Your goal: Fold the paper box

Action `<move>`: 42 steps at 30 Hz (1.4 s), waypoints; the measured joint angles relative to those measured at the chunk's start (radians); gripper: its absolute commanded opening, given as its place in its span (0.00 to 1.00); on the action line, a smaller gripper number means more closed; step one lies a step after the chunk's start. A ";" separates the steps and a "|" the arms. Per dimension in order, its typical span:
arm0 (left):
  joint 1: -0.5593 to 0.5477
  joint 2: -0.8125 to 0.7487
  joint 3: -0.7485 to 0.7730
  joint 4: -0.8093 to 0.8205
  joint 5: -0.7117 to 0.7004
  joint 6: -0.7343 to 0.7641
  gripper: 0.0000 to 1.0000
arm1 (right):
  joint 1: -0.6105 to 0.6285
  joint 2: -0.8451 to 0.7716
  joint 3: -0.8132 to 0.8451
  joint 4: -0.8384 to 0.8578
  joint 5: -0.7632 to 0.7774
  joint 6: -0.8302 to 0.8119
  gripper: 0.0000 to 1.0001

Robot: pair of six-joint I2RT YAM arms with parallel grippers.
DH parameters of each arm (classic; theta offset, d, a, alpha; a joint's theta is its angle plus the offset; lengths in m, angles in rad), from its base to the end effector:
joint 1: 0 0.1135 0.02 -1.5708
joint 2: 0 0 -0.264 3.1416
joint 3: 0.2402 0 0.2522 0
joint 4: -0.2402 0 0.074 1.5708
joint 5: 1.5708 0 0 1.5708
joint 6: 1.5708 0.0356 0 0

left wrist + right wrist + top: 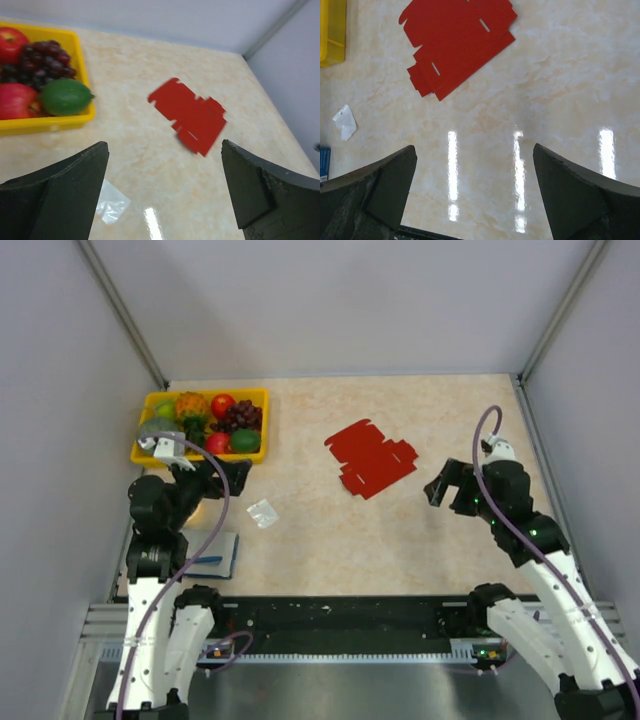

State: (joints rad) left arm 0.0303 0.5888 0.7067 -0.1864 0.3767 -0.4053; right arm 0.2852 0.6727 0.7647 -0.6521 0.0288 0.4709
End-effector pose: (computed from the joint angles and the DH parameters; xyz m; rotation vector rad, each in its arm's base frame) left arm 0.1438 -0.0087 0.3412 -0.0695 1.6665 -0.5933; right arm 0.1392 0.0397 0.3020 0.2173 2.1480 0.4120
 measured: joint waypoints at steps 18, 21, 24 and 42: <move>-0.229 -0.074 -0.155 -0.097 0.372 -0.103 0.98 | -0.336 0.993 0.289 0.534 -0.570 -0.018 0.87; -0.248 -0.073 -0.200 -0.066 0.389 -0.142 0.94 | -0.344 1.077 0.326 0.556 -0.629 -0.032 0.78; -0.286 -0.008 -0.229 -0.005 0.392 -0.180 0.91 | -0.345 1.170 0.372 0.570 -0.702 -0.044 0.75; -0.620 0.326 -0.183 0.187 0.171 -0.229 0.85 | -0.308 1.438 0.607 0.496 -0.780 -0.143 0.31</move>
State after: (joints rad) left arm -0.5892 0.9150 0.5240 0.0002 0.5480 -0.6342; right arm -0.0227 2.1109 1.3716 -0.1566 -0.7517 0.3275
